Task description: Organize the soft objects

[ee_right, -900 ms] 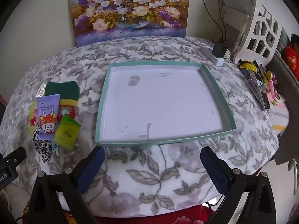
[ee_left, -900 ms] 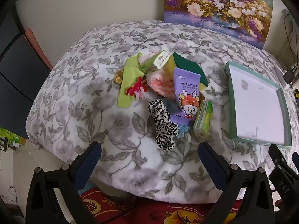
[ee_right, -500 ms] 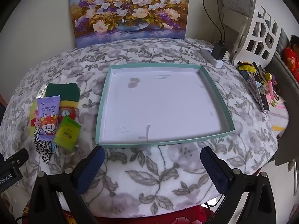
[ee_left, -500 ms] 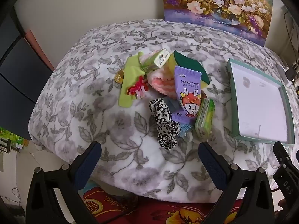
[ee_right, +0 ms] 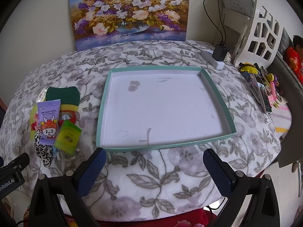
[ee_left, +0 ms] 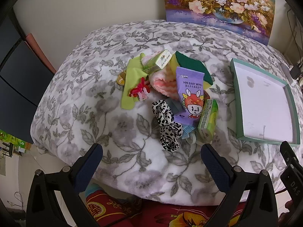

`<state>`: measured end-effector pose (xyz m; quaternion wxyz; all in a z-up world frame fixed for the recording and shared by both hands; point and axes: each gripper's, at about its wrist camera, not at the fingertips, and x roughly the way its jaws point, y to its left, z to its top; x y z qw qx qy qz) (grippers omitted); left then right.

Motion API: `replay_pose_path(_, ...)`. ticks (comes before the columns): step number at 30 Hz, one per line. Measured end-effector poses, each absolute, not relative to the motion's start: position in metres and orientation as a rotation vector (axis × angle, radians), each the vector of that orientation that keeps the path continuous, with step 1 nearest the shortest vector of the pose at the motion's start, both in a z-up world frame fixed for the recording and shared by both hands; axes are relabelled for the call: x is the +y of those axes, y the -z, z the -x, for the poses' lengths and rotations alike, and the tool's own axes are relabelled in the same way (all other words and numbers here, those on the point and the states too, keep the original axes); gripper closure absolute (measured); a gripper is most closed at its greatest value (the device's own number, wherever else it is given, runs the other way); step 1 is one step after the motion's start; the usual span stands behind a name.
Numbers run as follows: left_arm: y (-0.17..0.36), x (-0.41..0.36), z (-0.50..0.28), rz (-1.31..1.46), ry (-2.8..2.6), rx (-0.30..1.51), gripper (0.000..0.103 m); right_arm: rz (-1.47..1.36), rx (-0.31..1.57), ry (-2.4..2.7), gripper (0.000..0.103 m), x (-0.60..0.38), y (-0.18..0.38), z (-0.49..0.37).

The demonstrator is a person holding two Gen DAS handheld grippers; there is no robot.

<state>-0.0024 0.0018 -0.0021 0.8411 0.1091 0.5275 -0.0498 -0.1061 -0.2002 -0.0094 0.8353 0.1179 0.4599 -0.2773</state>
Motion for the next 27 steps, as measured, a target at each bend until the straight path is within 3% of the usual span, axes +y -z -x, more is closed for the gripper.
replay_pose_path(27,0.0035,0.0027,0.003,-0.242,0.099,1.118,0.0,-0.247,0.978,0.586,0.0,-0.199,0.0107,0.1062)
